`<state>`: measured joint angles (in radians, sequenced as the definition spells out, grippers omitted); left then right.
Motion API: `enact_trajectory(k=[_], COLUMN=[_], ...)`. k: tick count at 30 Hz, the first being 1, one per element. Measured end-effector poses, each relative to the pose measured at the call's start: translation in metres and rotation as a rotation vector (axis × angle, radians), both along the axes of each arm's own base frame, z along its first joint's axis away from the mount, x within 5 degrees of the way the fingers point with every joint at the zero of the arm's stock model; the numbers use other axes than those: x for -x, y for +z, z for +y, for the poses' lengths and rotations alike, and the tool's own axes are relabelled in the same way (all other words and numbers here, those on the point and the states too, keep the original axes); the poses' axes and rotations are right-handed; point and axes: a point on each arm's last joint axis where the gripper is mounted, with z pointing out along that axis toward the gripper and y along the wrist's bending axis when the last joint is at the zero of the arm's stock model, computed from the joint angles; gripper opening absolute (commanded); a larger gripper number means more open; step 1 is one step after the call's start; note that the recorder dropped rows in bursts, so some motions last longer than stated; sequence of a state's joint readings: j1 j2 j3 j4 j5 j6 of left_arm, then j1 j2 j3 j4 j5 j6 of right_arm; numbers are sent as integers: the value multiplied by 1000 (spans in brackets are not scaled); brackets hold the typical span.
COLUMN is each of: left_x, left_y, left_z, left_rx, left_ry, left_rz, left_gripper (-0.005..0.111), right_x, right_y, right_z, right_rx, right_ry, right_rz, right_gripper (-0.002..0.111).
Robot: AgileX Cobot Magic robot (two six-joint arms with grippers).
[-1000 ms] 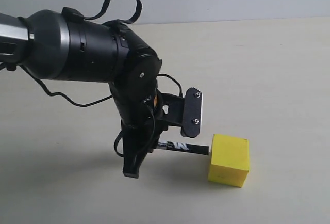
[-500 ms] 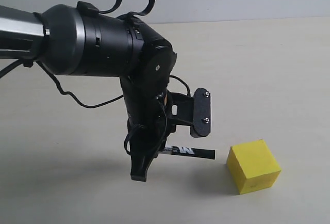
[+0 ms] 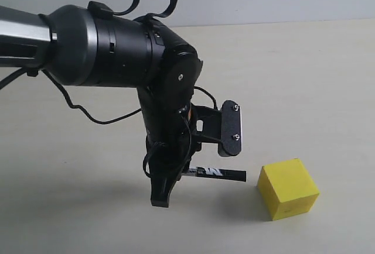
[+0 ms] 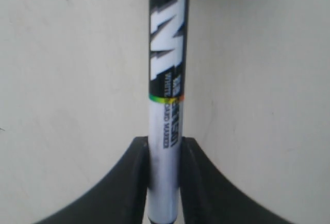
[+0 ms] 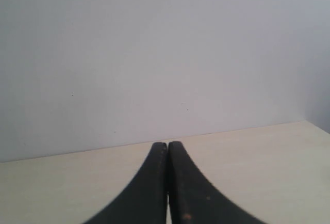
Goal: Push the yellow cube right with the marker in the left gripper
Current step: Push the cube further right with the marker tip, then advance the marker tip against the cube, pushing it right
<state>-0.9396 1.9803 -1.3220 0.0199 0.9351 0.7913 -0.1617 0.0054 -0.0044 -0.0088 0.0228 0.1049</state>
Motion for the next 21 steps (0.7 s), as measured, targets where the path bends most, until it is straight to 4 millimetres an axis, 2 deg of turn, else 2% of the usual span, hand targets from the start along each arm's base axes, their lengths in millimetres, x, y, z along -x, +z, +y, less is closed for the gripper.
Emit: enact_trajectory(k=[5,11,21], left_x=[1,2,-8], left_y=[-9,-17,-20], left_z=[-7,-29,0], left_rx=[17,163,-35], left_ry=[-13,-27,-19], left_rz=[-12,-86,-21], left_gripper=[0,0,0], right_x=[0,0,0], right_y=[0,0,0], right_z=[0,0,0], right_rx=[0,0,0], right_ry=[0,0,0], right_rz=[0,0,0], right_gripper=[0,0,0])
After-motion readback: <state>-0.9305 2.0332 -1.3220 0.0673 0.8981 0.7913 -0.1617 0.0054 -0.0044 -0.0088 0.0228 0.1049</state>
